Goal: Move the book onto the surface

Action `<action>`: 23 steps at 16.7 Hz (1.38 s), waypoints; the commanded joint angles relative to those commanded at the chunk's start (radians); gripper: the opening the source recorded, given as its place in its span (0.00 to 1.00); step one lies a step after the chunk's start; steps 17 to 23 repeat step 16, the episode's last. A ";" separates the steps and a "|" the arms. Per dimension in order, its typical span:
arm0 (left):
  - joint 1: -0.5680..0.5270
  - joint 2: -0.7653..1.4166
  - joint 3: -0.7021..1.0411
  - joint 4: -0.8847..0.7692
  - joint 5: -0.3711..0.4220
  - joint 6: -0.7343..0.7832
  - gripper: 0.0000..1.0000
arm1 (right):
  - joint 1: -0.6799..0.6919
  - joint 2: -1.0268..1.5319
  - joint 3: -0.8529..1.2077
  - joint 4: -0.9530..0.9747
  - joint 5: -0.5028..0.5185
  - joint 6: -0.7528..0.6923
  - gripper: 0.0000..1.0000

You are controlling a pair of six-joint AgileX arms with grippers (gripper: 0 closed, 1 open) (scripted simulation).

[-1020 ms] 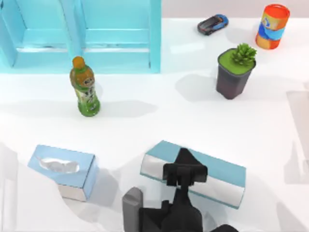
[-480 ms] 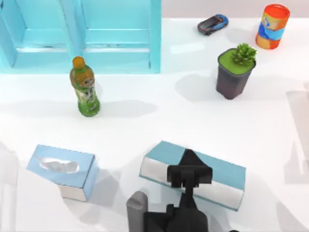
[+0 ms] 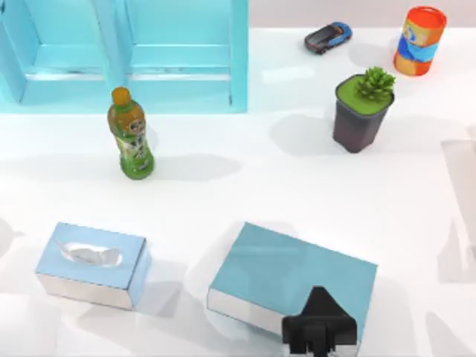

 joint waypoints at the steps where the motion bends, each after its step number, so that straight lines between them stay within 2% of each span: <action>1: -0.028 0.014 0.025 -0.103 -0.001 -0.091 1.00 | 0.000 0.000 0.000 0.000 0.000 0.000 1.00; 7: -0.182 0.102 0.149 -0.717 -0.009 -0.621 1.00 | 0.000 0.000 0.000 0.000 0.000 0.000 1.00; 11: -0.253 0.147 0.203 -0.990 -0.019 -0.851 1.00 | 0.000 0.000 0.000 0.000 0.000 0.000 1.00; 15: -0.281 0.162 0.226 -1.093 -0.025 -0.937 1.00 | 0.000 0.000 0.000 0.000 0.000 0.000 1.00; 23: -0.281 0.162 0.226 -1.093 -0.025 -0.938 1.00 | 0.000 0.000 0.000 0.000 0.000 0.000 1.00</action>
